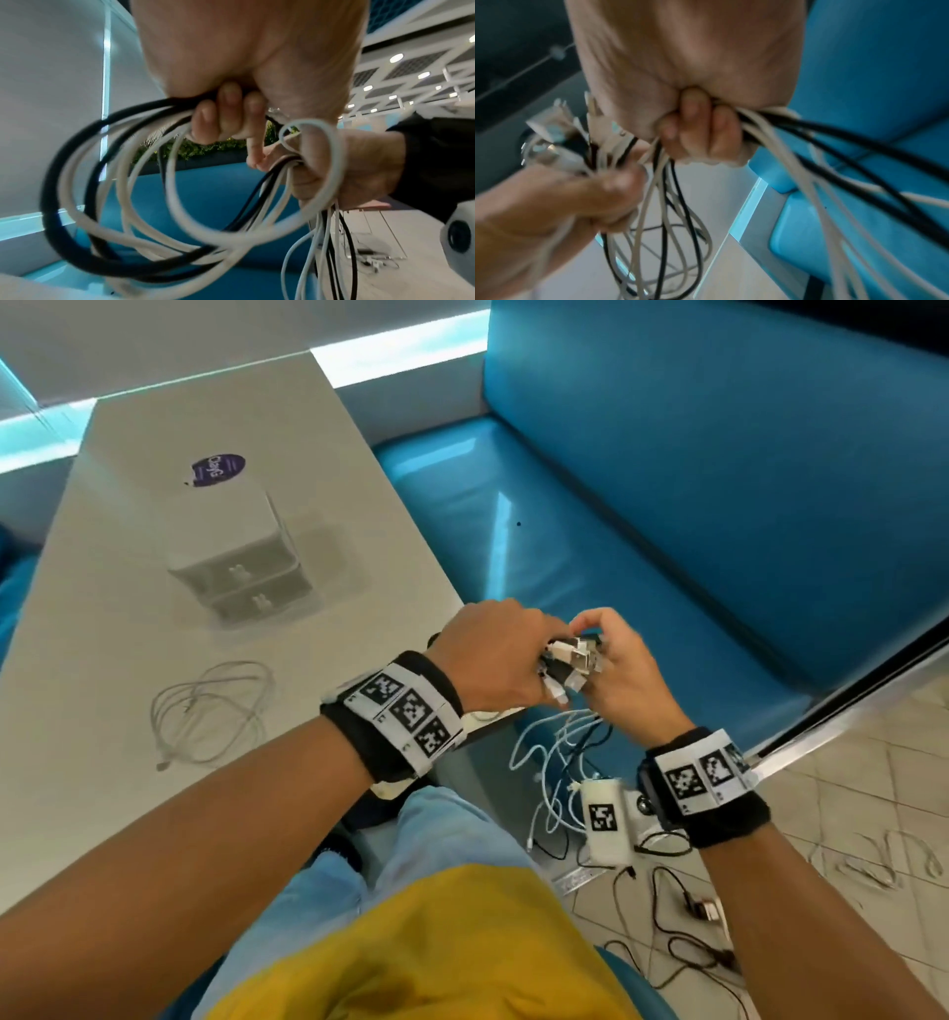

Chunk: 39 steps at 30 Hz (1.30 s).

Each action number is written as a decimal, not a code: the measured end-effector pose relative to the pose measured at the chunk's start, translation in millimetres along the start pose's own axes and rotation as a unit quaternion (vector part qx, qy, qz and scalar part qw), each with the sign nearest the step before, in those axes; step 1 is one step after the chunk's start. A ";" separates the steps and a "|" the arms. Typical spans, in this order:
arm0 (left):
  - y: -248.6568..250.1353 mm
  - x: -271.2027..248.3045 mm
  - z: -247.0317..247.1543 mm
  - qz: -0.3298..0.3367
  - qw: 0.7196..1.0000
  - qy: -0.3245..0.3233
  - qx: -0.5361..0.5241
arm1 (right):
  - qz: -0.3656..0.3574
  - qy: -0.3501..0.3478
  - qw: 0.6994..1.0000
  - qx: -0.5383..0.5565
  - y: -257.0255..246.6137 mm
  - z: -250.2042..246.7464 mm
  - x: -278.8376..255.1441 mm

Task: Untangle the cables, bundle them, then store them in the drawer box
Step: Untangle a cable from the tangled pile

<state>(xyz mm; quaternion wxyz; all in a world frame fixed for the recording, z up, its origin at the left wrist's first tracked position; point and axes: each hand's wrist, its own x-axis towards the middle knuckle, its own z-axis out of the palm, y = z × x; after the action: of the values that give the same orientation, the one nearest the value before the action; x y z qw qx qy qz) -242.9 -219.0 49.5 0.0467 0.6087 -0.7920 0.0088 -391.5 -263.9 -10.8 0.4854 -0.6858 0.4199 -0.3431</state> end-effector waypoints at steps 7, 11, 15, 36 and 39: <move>2.6 0.4 -10.6 -0.027 0.984 0.000 -0.175 | 0.024 0.012 0.984 0.175 -27.3 -18.4 9.8; -4.9 4.7 -39.0 -0.068 0.923 0.114 -0.362 | 0.010 0.034 0.973 0.229 -9.7 -3.0 12.4; -18.1 1.8 -53.4 -0.129 0.890 0.166 -0.404 | -0.060 0.132 0.983 0.109 45.5 30.5 -2.7; -9.3 -16.2 -28.5 -0.135 0.920 0.049 -0.366 | 0.293 -0.280 0.861 -0.305 175.4 18.3 10.6; -5.3 -16.7 -15.6 -0.118 0.923 -0.033 -0.365 | 0.247 -0.319 0.844 -0.352 163.3 -7.0 32.8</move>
<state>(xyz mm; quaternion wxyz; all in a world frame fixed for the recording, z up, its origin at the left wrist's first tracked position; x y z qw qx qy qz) -232.5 -203.2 63.3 0.2400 0.6389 -0.6636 -0.3063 -423.7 -325.1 -162.4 0.3872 -0.7559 0.4897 0.1969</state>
